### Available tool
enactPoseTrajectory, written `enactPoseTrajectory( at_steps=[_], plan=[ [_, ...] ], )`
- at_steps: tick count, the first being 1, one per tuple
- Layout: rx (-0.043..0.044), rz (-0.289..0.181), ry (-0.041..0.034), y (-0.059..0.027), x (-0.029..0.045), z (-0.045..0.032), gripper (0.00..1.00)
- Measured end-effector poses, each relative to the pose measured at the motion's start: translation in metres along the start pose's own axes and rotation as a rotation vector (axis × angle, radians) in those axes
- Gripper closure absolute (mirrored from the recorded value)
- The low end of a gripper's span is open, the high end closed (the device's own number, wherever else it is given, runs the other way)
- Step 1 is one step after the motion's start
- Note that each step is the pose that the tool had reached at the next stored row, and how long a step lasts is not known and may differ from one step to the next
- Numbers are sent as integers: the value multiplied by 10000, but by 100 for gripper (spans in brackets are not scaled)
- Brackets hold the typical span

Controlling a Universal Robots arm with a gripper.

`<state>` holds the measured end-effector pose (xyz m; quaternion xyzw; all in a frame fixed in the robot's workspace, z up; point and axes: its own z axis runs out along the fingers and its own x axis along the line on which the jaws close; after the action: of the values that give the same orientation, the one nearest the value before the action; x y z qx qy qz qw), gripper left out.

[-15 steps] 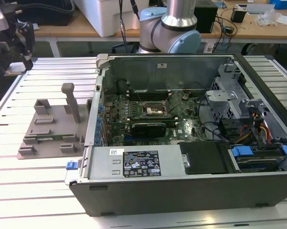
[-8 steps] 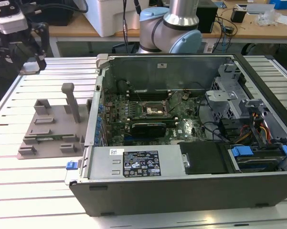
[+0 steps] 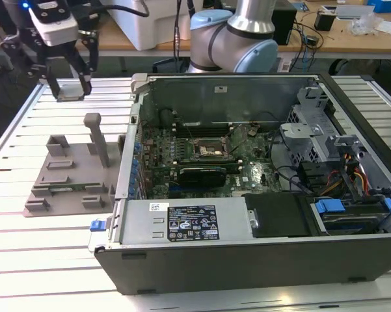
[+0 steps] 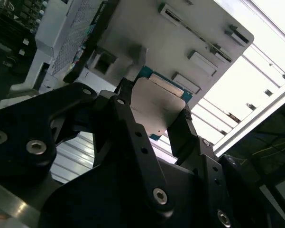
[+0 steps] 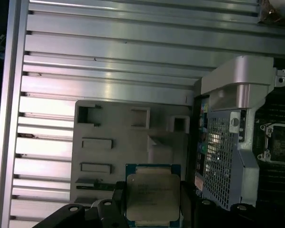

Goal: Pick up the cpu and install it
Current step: 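Pick up the cpu and move it towards the insertion slot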

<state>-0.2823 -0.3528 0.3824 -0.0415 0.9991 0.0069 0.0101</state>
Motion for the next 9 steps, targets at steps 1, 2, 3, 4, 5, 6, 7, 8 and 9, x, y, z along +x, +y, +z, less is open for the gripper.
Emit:
enactPoseTrajectory(
  at_steps=[1, 2, 3, 4, 5, 6, 7, 8, 9],
  plan=[
    [0, 1, 2, -3, -40, 1, 45],
    [0, 0, 4, -7, -87, 1, 45],
    [1, 0, 7, -13, -148, 2, 45],
    [0, 0, 7, -16, -195, 4, 45],
    [0, 2, 10, -22, -265, 5, 45],
    [-1, 0, 11, -26, -316, 6, 45],
    [0, -1, 14, -31, -365, 7, 45],
    [0, 0, 16, -36, -424, 8, 45],
    [0, 1, 17, -39, -475, 10, 45]
  ],
)
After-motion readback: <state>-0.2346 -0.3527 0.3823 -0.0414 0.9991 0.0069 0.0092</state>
